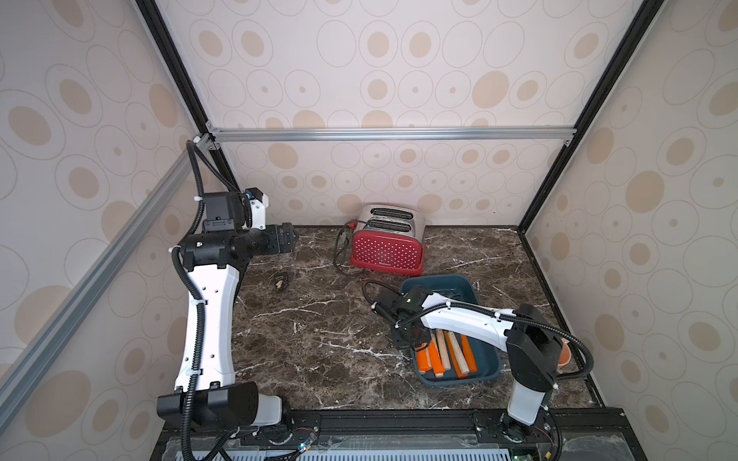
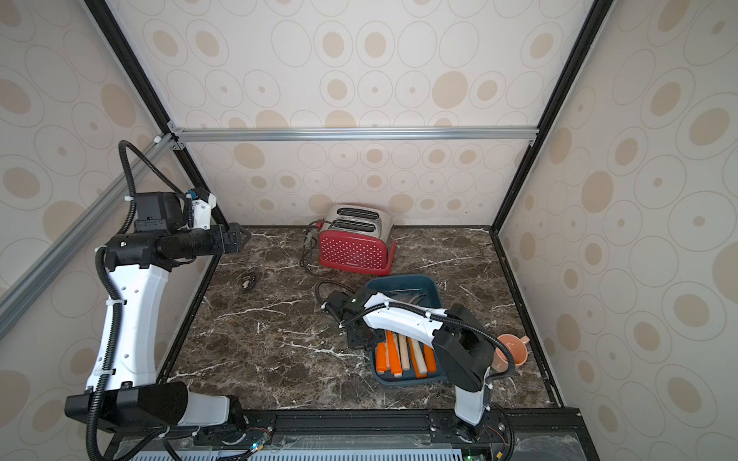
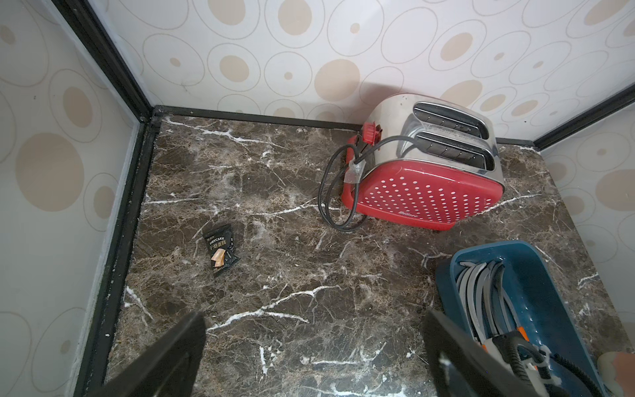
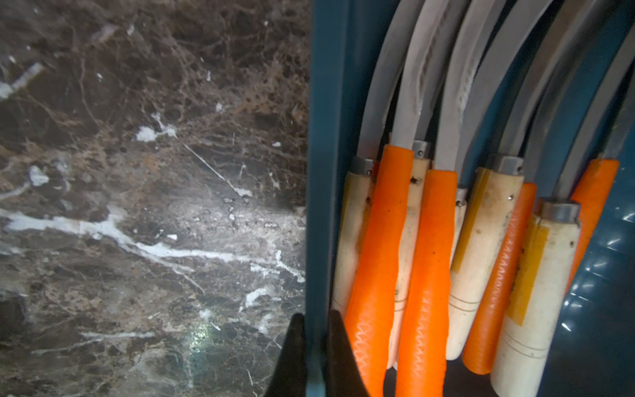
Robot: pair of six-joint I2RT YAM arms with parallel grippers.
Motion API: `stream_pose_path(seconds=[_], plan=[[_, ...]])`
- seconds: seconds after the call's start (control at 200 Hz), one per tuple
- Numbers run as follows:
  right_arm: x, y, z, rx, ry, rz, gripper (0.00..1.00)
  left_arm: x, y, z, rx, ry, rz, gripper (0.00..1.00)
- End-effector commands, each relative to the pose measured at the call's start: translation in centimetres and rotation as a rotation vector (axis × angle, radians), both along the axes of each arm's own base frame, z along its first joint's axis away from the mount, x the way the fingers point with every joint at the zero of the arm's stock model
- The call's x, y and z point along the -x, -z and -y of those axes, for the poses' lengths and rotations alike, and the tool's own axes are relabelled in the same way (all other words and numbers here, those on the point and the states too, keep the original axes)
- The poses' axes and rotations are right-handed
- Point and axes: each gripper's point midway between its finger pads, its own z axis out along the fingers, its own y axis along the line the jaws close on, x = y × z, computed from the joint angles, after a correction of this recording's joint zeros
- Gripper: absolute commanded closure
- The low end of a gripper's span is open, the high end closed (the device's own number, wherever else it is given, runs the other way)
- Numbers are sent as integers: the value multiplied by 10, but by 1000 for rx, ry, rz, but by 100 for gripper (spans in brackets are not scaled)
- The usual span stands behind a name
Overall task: Put small sickles into storage boxes
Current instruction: Adjust the storage box at the center of the board, then reset both arms
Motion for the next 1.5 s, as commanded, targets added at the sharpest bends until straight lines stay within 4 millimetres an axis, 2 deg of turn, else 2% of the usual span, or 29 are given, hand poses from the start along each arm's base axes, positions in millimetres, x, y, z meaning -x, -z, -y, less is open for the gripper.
stream_pose_path(seconds=[0.0, 0.22, 0.26, 0.441, 0.551, 0.801, 0.961, 1.067, 1.082, 1.112, 1.132, 1.262, 1.497], plan=[[-17, 13, -5, 2, 10, 25, 100, 2, -1, 4, 5, 18, 6, 1], [-19, 16, 1, 15, 15, 17, 98, 1, 1, 3, 1, 16, 6, 1], [-20, 15, 1, 10, 13, 22, 93, 1, 2, 3, 1, 14, 7, 1], [-24, 1, 2, -21, 9, 76, 58, -4, 8, 1, 2, -1, 5, 1], [-26, -16, 11, -7, 13, 118, 45, -7, 11, -5, -36, -28, 14, 1], [-32, -59, 18, -79, -57, 253, 39, -13, 7, -15, -122, -70, 56, 1], [-44, -96, 26, -194, -98, 413, 36, -13, 1, -20, -167, -98, 101, 1], [-51, -130, 35, -286, -112, 525, 32, -13, -3, -20, -183, -102, 127, 1], [-52, -135, 37, -293, -115, 546, 28, -13, -4, -20, -186, -102, 130, 1], [-54, -145, 42, -296, -121, 592, 5, -13, -5, -20, -189, -101, 137, 1], [-56, -151, 46, -292, -117, 621, 0, -13, -6, -20, -193, -101, 138, 1], [-58, -177, 66, -289, -109, 680, 0, -14, -8, -22, -218, -106, 150, 1], [-58, -205, 89, -226, -145, 785, 0, -20, -15, -25, -261, -117, 182, 1]])
